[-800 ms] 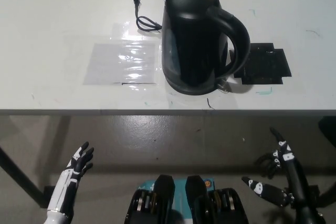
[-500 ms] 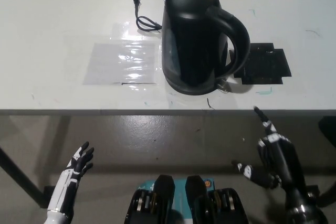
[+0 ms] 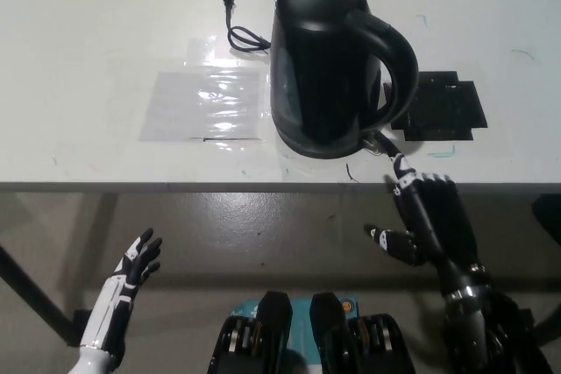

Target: A kettle is kept at the center of the table close to the robot and the robot uses its right index finger to press downwards on the transparent start boiling button

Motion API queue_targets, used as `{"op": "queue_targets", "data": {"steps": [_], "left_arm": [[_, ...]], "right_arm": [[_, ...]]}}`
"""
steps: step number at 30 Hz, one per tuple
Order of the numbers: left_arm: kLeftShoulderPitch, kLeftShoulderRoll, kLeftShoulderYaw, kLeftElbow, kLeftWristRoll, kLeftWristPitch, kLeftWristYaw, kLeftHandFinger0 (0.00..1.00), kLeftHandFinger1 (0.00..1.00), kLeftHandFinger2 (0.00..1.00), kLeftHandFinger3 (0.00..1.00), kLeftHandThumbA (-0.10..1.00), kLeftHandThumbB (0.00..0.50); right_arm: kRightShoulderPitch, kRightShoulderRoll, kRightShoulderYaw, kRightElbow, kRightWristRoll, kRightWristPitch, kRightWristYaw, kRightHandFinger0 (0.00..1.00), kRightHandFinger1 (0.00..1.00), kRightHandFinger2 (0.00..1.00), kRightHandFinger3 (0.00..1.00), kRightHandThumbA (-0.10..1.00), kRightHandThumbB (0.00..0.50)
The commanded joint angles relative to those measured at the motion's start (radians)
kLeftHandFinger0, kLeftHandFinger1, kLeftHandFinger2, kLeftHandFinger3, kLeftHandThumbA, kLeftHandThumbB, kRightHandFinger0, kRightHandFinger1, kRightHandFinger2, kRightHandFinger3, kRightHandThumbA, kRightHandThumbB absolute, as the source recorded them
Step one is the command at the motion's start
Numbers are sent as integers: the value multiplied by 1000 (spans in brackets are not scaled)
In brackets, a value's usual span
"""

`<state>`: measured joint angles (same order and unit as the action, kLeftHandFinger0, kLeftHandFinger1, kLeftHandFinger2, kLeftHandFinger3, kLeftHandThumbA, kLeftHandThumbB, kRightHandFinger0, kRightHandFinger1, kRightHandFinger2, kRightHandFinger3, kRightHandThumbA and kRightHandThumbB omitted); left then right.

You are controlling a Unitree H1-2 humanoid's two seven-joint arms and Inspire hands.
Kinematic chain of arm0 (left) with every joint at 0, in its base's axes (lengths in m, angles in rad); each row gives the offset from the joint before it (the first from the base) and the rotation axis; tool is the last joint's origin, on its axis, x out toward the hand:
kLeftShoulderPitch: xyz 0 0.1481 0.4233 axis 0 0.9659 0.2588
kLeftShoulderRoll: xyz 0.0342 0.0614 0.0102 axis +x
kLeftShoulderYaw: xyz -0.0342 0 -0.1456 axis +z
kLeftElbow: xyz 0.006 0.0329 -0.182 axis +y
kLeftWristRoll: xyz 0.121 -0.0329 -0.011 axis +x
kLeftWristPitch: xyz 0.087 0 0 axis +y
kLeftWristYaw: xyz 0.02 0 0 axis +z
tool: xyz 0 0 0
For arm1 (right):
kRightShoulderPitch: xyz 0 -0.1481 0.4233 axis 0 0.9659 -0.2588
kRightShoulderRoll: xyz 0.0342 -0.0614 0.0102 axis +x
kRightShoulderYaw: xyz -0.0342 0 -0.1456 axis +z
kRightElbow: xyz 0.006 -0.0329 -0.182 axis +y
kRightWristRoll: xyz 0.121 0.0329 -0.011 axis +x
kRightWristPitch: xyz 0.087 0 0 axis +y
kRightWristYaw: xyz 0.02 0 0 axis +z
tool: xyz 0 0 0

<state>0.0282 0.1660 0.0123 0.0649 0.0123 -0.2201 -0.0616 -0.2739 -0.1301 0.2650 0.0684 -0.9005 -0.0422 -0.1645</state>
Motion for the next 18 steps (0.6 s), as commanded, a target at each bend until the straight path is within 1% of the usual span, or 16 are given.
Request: {"op": "queue_targets", "data": {"steps": [1,3,5,8,9,12,15,18], "left_arm": [[-17,17,-3,-43,-12,-66,-23,1000,1000,1000,1000,1000,272],[-17,15,-1,-45,-9,-60,-23,1000,1000,1000,1000,1000,275],[-19,16,0,-43,-6,-69,-23,1000,1000,1000,1000,1000,264],[-21,17,1,-36,-11,-76,-27,1000,1000,1000,1000,1000,273],[-21,16,2,-38,-10,-75,-27,1000,1000,1000,1000,1000,274],[-22,15,1,-35,-9,-74,-29,1000,1000,1000,1000,1000,273],[-21,16,1,-38,-10,-76,-31,1000,1000,1000,1000,1000,265],[-22,16,3,-41,-9,-71,-31,1000,1000,1000,1000,1000,281]], "right_arm": [[-50,-18,19,37,-101,69,-35,0,0,0,1000,1000,260],[-60,-22,22,73,-91,65,-50,0,0,0,1000,1000,264],[-72,-24,26,105,-87,70,-51,0,0,0,1000,1000,258],[-82,-28,27,134,-82,72,-54,0,0,0,1000,1000,252],[-86,-29,27,143,-80,74,-54,0,0,0,1000,1000,260],[-97,-34,30,169,-77,80,-55,0,0,0,1000,1000,248],[-109,-37,33,187,-74,93,-53,0,0,0,1000,1000,255],[-118,-38,34,201,-69,96,-53,0,0,0,1000,1000,256]]}}
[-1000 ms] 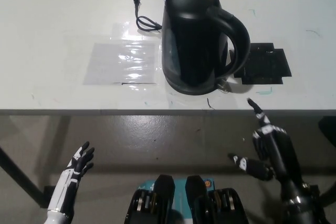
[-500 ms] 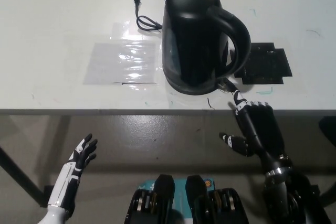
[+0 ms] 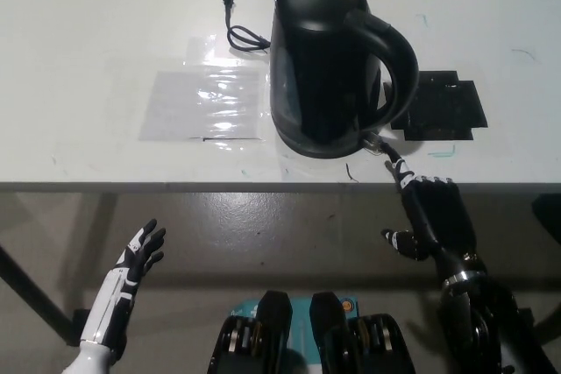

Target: A kettle is kept at the center of the table close to the robot and the robot uses its right index finger to press downwards on the transparent start boiling button

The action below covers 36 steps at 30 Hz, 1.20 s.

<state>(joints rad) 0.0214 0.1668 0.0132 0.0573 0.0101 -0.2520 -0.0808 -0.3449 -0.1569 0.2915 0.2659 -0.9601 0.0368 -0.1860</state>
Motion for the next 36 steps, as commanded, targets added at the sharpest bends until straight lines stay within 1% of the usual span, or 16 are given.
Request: {"op": "queue_targets", "data": {"steps": [1,3,4,9,10,13,19,20,22,26,27,28,29,30,31,36], "left_arm": [[-16,15,2,-35,-9,-37,-13,1000,1000,1000,1000,1000,282],[-18,17,1,-30,-12,-40,-18,1000,1000,1000,1000,1000,276],[-18,17,1,-31,-7,-36,-16,1000,1000,1000,1000,1000,287],[-19,16,3,-35,0,-31,-16,1000,1000,1000,1000,1000,275],[-21,15,4,-33,-6,-34,-19,1000,1000,1000,1000,1000,277],[-21,14,4,-33,-10,-35,-20,1000,1000,1000,1000,1000,277],[-20,15,3,-38,-2,-32,-19,1000,1000,1000,1000,1000,271],[-21,15,4,-38,-3,-34,-18,1000,1000,1000,1000,1000,277],[-20,15,3,-38,-11,-32,-23,1000,1000,1000,1000,1000,272],[-20,13,2,-44,-12,-22,-24,1000,1000,1000,1000,1000,294],[-21,14,2,-41,-8,-27,-22,1000,1000,1000,1000,1000,287],[-21,15,2,-40,-3,-33,-20,1000,1000,1000,1000,1000,277],[-21,15,2,-38,3,-38,-17,1000,1000,1000,1000,1000,281],[-21,14,3,-37,1,-37,-17,1000,1000,1000,1000,1000,287],[-22,13,3,-38,-6,-32,-20,1000,1000,1000,1000,1000,295],[-26,14,3,-35,-13,-34,-23,1000,1000,1000,1000,1000,295]], "right_arm": [[-48,-12,8,4,-8,19,-32,0,0,0,1000,1000,256],[-52,-13,9,4,-6,20,-32,0,0,0,1000,1000,251],[-53,-12,9,-2,-3,23,-26,0,0,0,1000,1000,249],[-62,-9,13,-1,-3,25,-32,0,0,0,1000,1000,256],[-67,-7,13,5,-3,24,-36,0,0,0,1000,1000,246],[-75,-5,16,24,-1,22,-46,0,0,0,1000,1000,242],[-94,-2,21,65,4,25,-49,0,0,0,1000,1000,247],[-98,-2,21,76,9,21,-54,0,0,0,1000,1000,249],[-101,-1,22,85,9,22,-57,0,0,0,1000,1000,255],[-108,-1,25,104,16,18,-64,0,0,0,1000,1000,253],[-111,-2,27,108,14,18,-66,0,0,15,1000,1000,254],[-113,-2,28,114,14,18,-69,0,0,8,1000,1000,256],[-116,-1,29,122,16,18,-69,0,0,1,1000,1000,261],[-118,-1,30,126,18,16,-70,0,0,0,1000,1000,250],[-121,-1,30,133,20,12,-76,0,0,0,1000,1000,249],[-127,-2,32,134,22,21,-68,0,0,0,1000,1000,252]]}}
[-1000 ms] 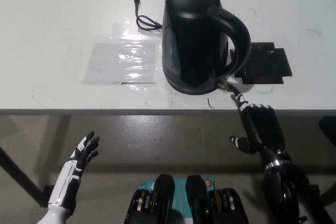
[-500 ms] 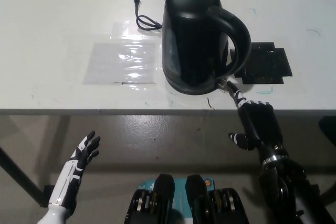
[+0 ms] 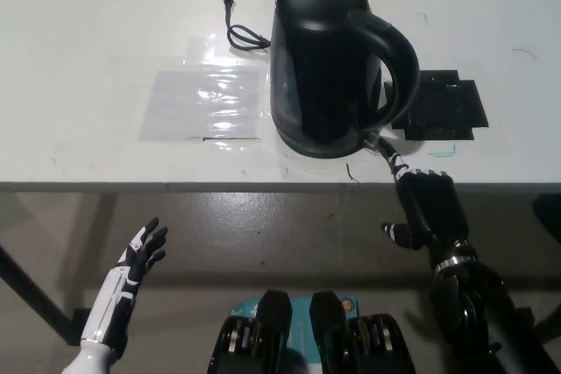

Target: A kettle is kept at the center of the table close to the robot and the robot uses its right index finger to press downwards on the transparent start boiling button

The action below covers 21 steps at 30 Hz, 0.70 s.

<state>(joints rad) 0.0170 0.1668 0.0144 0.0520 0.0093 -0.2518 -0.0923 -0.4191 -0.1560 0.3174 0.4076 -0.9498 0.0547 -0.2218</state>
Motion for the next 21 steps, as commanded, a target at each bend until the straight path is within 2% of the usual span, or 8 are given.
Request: {"op": "queue_targets", "data": {"steps": [1,6,11,14,21], "left_arm": [[-22,14,3,-30,-9,-35,-10,1000,1000,1000,1000,1000,296],[-20,15,1,-35,6,-29,-6,1000,1000,1000,1000,1000,282],[-24,14,2,-33,0,-31,-7,1000,1000,1000,1000,1000,302],[-24,15,2,-32,-1,-32,-9,1000,1000,1000,1000,1000,278],[-24,14,1,-41,-1,-21,-9,1000,1000,1000,1000,1000,296]], "right_arm": [[-53,-1,6,-6,13,2,-35,0,0,0,1000,1000,259],[-58,-2,7,-6,19,2,-31,0,0,0,1000,1000,260],[-63,-1,7,-3,21,2,-31,0,0,1,1000,1000,261],[-66,0,9,0,20,2,-32,0,0,0,1000,1000,263],[-73,1,12,1,19,4,-32,0,0,12,1000,1000,265]]}}
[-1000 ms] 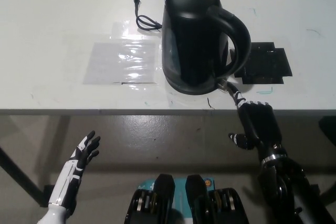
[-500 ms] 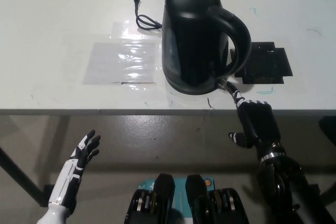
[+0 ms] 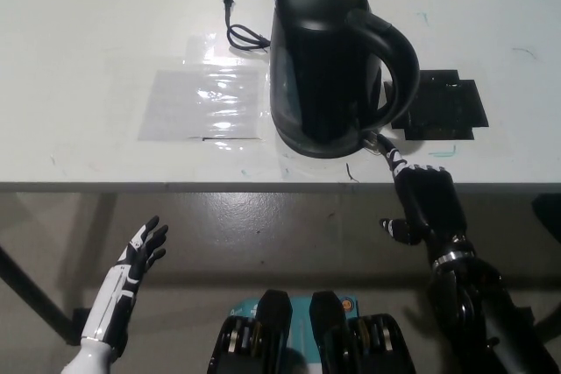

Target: A kettle is kept at the center of the table close to the robot and the robot uses its right index finger to press downwards on the transparent start boiling button

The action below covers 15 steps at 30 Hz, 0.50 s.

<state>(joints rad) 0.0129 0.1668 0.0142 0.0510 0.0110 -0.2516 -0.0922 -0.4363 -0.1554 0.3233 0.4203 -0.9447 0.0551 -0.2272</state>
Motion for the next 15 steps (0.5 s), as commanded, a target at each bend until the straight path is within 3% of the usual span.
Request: {"op": "queue_targets", "data": {"steps": [1,2,15], "left_arm": [[-20,14,1,-41,-3,-20,-9,1000,1000,1000,1000,1000,297],[-20,15,0,-39,-3,-26,-11,1000,1000,1000,1000,1000,274],[-29,17,-2,-36,-16,-15,-19,1000,1000,1000,1000,1000,286]], "right_arm": [[-55,1,6,-14,14,7,-23,0,0,11,1000,1000,264],[-58,2,5,-12,15,9,-22,0,0,13,1000,1000,263],[-73,6,13,2,17,31,-16,0,0,19,1000,1000,275]]}}
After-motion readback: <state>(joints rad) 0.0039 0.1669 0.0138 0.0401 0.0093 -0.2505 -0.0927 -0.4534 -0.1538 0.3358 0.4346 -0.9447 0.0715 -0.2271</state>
